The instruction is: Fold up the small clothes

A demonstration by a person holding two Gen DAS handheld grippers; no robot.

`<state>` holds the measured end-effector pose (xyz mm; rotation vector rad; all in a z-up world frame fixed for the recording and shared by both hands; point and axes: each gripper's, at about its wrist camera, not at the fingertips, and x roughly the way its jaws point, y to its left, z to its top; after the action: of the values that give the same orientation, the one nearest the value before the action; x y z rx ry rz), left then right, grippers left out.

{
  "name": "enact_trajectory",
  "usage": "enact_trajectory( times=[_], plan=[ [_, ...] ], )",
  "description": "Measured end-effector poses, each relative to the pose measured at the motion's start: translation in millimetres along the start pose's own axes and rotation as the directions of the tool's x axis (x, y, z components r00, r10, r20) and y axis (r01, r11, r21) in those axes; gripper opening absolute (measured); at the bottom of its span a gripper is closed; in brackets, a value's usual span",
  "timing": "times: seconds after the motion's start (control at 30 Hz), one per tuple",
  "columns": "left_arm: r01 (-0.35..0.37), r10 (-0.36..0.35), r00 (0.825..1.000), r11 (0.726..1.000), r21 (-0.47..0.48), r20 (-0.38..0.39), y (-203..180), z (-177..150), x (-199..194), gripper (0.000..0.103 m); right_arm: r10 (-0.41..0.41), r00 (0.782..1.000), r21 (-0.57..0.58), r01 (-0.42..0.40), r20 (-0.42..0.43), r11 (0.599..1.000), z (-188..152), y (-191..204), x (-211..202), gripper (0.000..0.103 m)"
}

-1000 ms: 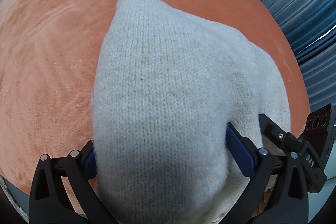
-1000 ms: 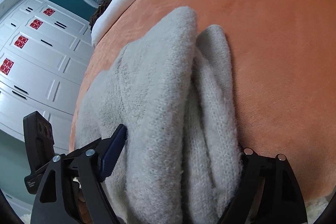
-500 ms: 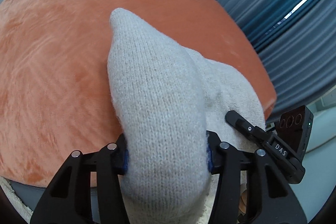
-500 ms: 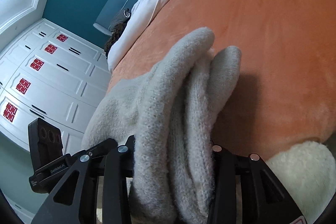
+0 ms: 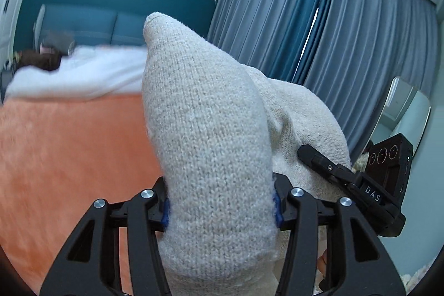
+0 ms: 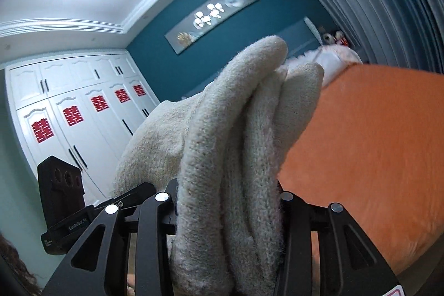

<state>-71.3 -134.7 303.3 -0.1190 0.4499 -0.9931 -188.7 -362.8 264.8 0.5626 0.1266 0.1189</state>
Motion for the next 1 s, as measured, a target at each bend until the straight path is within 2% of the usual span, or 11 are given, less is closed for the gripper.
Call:
enact_trajectory(
  times=[0.17,0.27,0.37,0.5,0.57,0.63,0.67,0.77,0.87,0.93,1.0],
  plan=[
    [-0.057,0.047,0.988,0.997,0.061,0.148,25,47,-62,0.051,0.119,0.992,-0.093,-0.114,0.051,0.989,27,57,26,0.039],
    [-0.11,0.099,0.98,0.992,0.058,0.173,51,56,-82,0.053,0.175,0.984,-0.098,-0.17,0.036,0.98,26,79,62,0.039],
    [-0.18,0.175,0.976,0.983,0.027,0.132,91,51,-80,0.058,0.184,0.982,-0.034,-0.185,-0.044,0.982,3,73,101,0.04],
    [-0.245,0.24,0.969,0.966,-0.086,-0.059,180,2,-35,0.084,0.081,0.969,0.06,-0.069,-0.233,0.996,-71,27,175,0.052],
    [-0.325,0.29,0.934,0.932,-0.16,-0.207,234,-49,1,0.09,-0.045,0.918,0.073,0.08,-0.395,0.994,-132,-11,213,0.057],
    [-0.451,0.357,0.862,0.864,-0.225,-0.359,278,-108,23,0.087,-0.18,0.821,0.068,0.256,-0.541,0.964,-190,-50,231,0.057],
    [-0.481,0.354,0.841,0.836,-0.263,-0.409,292,-134,25,0.086,-0.184,0.797,0.103,0.294,-0.575,0.95,-210,-69,225,0.056],
    [-0.459,0.277,0.865,0.775,-0.434,-0.419,320,-178,10,0.086,-0.178,0.798,0.176,0.333,-0.575,0.926,-229,-94,198,0.059],
    [-0.425,0.256,0.897,0.726,-0.541,-0.361,342,-183,2,0.093,-0.18,0.799,0.174,0.333,-0.573,0.927,-221,-102,202,0.071],
    [-0.406,0.241,0.908,0.709,-0.577,-0.342,343,-182,7,0.096,-0.152,0.801,0.202,0.322,-0.579,0.925,-218,-104,220,0.078],
    [-0.397,0.214,0.909,0.704,-0.589,-0.357,350,-186,24,0.098,-0.12,0.779,0.216,0.314,-0.616,0.925,-225,-112,245,0.085]
  ],
)
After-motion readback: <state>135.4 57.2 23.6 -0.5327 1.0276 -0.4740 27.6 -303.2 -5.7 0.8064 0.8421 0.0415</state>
